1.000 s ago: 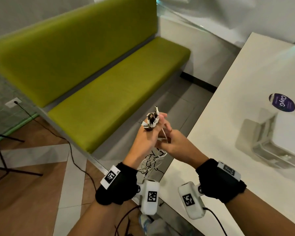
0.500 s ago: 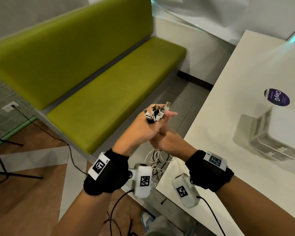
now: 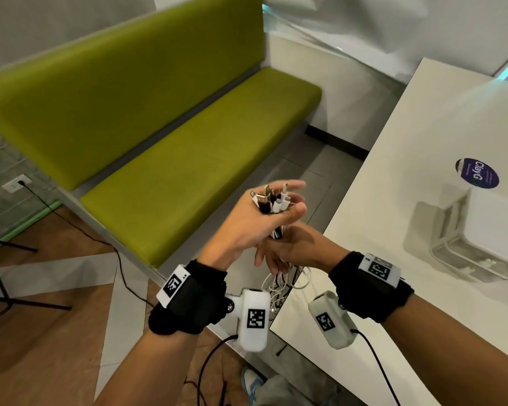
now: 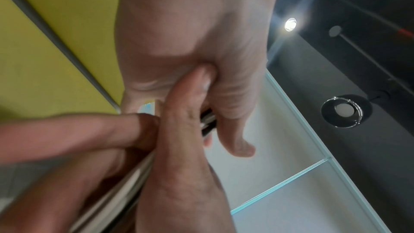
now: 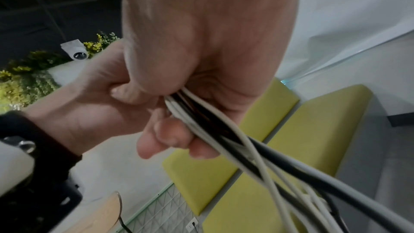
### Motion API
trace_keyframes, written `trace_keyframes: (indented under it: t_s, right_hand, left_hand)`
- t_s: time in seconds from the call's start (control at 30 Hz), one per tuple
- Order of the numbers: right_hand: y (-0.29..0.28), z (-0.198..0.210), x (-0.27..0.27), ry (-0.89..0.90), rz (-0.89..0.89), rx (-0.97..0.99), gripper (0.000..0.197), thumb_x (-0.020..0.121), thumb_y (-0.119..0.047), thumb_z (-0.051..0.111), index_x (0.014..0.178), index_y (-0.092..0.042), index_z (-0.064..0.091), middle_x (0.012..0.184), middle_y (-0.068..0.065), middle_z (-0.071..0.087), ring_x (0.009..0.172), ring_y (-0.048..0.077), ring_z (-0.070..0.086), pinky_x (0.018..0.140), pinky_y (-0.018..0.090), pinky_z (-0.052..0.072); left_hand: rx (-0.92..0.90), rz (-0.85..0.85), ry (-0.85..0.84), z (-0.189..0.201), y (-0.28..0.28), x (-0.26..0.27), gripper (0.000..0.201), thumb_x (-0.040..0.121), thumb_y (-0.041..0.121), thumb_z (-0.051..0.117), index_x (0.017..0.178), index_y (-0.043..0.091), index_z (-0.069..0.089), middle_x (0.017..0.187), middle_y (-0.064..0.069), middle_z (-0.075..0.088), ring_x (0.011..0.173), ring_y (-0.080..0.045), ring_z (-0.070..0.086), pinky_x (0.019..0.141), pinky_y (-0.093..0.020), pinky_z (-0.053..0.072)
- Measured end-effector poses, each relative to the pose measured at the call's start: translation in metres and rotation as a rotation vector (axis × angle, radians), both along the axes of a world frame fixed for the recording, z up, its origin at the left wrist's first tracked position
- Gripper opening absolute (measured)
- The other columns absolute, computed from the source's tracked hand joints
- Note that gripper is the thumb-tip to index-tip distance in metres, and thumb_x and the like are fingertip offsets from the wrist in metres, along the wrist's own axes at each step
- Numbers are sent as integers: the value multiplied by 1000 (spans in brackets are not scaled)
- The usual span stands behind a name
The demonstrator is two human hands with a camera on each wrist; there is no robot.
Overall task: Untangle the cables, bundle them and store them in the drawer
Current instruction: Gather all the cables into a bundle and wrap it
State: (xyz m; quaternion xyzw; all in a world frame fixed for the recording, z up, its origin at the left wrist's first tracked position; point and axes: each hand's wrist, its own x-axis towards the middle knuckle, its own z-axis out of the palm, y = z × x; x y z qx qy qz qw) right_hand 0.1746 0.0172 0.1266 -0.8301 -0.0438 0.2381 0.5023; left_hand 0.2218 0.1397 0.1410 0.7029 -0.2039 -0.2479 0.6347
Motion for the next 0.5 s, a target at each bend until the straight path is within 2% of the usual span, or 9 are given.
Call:
trace_keyframes:
  t_s: [0.07, 0.1, 0.17, 0.2, 0.27, 0.33, 0.37, 0.43, 0.5]
  right_hand:
    - [1, 2, 4, -10, -10, 29, 48, 102, -33, 42, 77, -3, 70, 54, 4, 62, 44, 18, 51, 54, 24, 47]
    - [1, 1, 6, -13, -13, 49, 49, 103, -33, 41, 78, -2, 70, 55, 5, 63, 45, 21, 52, 55, 28, 48]
    - [-1, 2, 8, -6, -4, 76, 45, 103, -31, 42, 83, -2, 71, 58, 5, 66, 49, 24, 55, 61, 31, 51]
    - [-3, 3, 8, -4, -7, 78, 40, 102, -29, 45, 84, -6, 73, 60, 6, 67, 53, 22, 57, 66, 31, 52]
    - [-5, 7, 8, -33, -48, 84, 34, 98, -19, 51, 72, -10, 71, 62, 12, 67, 58, 14, 60, 70, 24, 52]
    - [-4, 9, 10, -61, -102, 135, 35, 93, -8, 52, 60, -3, 63, 61, 17, 64, 56, 11, 59, 65, 19, 48]
    - [-3, 8, 10, -60, -128, 166, 35, 93, -3, 51, 60, 2, 60, 60, 18, 62, 54, 12, 57, 62, 20, 47]
    - [-2, 2, 14, -68, -201, 225, 27, 92, 5, 48, 66, 11, 54, 57, 16, 56, 52, 20, 54, 58, 28, 46]
    - [-1, -3, 17, -105, -275, 254, 20, 86, 5, 46, 66, 10, 49, 53, 11, 50, 49, 24, 48, 53, 35, 41]
  left_hand:
    - [-121, 67, -12, 1, 0, 4, 50, 79, 18, 78, 125, 25, 60, 93, -8, 72, 87, -16, 68, 85, -32, 54]
    - [-155, 72, -21, 2, 0, 6, 49, 79, 18, 77, 125, 23, 59, 87, -12, 71, 83, -17, 67, 85, -32, 53]
    - [-165, 45, -24, 5, -2, 6, 34, 84, 21, 71, 117, 15, 62, 80, -14, 68, 78, -21, 69, 76, -30, 55]
    - [-145, 30, -31, 7, -4, 6, 25, 87, 23, 69, 109, 13, 64, 76, -12, 68, 78, -25, 70, 73, -31, 55]
    - [-105, -17, -75, 9, -5, 9, 11, 90, 22, 66, 93, 11, 65, 72, -2, 67, 86, -34, 69, 78, -39, 54]
    - [-61, -81, -109, 11, -6, 12, 10, 92, 18, 64, 84, 12, 62, 74, 0, 65, 96, -37, 65, 84, -40, 52]
    - [-40, -108, -115, 12, -6, 14, 10, 92, 18, 65, 83, 13, 62, 75, -1, 65, 97, -35, 64, 85, -36, 50]
    - [4, -148, -149, 10, -6, 20, 11, 88, 21, 68, 84, 13, 62, 80, 0, 66, 88, -23, 65, 82, -33, 48]
    - [19, -169, -171, 8, -5, 26, 15, 83, 24, 72, 87, 12, 63, 87, -2, 67, 83, -13, 62, 79, -36, 50]
